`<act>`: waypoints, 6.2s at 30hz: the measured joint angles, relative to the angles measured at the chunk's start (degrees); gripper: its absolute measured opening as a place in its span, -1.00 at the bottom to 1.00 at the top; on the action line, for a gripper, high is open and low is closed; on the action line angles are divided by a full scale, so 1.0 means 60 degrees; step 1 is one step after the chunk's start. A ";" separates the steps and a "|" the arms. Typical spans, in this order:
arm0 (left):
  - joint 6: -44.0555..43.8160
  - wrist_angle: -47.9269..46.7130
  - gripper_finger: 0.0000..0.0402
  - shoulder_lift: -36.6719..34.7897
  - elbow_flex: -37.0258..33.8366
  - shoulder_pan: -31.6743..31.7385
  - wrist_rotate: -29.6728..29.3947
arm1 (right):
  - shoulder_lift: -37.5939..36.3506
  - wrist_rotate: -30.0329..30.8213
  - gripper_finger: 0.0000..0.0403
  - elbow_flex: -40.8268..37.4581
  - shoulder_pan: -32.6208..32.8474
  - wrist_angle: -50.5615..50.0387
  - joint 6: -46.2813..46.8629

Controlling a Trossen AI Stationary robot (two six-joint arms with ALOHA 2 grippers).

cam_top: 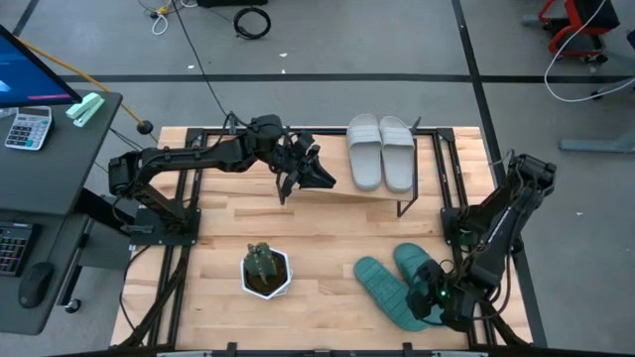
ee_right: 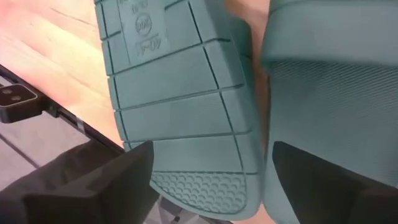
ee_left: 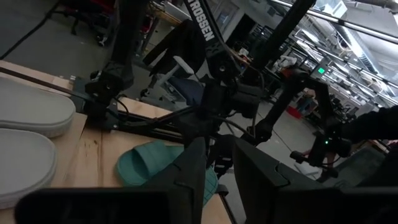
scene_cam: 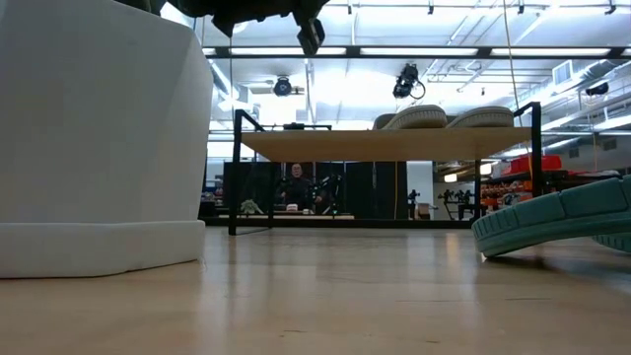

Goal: Pick and place slides into the shelf
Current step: Put the left green slide on the shelf

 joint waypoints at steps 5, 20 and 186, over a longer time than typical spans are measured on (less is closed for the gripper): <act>0.0017 0.0003 -0.55 0.0000 0.0000 0.0000 0.0000 | 0.0505 -0.0050 0.64 0.0000 0.0000 0.0694 0.0010; 0.0017 -0.0002 -0.58 0.0000 0.0000 0.0000 0.0000 | 0.1910 -0.0313 0.54 0.0033 -0.0019 0.1350 -0.0127; 0.1539 0.8391 -0.46 -0.0004 0.0004 0.0616 -0.2128 | -0.2831 0.8773 -0.86 0.5468 -0.7628 0.0023 -2.1592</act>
